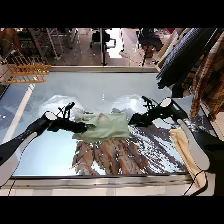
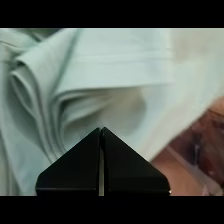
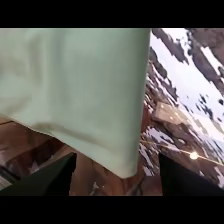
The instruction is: Fold the clothes and pants, and hang the long-sleeved shirts on hangers.
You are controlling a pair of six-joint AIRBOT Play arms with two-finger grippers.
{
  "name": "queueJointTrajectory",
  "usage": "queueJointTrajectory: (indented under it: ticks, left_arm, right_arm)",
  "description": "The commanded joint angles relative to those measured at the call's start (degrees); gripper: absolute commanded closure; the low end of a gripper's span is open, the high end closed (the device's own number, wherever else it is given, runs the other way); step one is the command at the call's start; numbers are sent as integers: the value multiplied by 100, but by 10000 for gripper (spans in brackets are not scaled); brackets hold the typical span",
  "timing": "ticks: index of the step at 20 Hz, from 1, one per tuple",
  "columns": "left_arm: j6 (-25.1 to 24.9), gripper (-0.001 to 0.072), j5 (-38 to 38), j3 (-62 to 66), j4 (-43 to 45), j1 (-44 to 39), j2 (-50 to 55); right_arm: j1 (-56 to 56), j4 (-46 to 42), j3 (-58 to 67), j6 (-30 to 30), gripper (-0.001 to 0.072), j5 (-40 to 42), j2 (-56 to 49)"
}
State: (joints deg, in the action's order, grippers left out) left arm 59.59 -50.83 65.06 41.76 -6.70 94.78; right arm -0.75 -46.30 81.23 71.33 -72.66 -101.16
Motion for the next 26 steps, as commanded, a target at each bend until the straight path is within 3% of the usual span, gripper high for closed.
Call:
queueJointTrajectory:
  ticks: [1,7,8,10,15,20,23,26]
  left_arm:
    - [463,701,195,13,114,-11,243]
    - [651,701,-136,22,146,2,221]
    - [651,701,-251,44,146,11,208]
    - [649,702,-745,164,151,55,92]
    - [647,701,-2223,435,173,442,-1117]
    - [647,700,-3899,431,282,905,-2435]
    - [647,700,-3987,428,540,918,-2979]
    - [647,700,-3987,428,535,918,-3200]
  right_arm:
    - [76,1121,114,-654,104,111,-807]
    - [-306,1355,1567,-435,117,-750,-1950]
    - [-391,1364,1731,-446,216,-861,-2017]
    - [-459,1331,2020,-496,684,-1104,-1969]
    - [184,1305,2210,-83,694,-1373,-708]
    - [2116,1287,2208,822,693,-1749,647]
    - [3458,1233,2072,883,693,-1941,1152]
    - [4618,511,1593,885,693,-1954,1447]
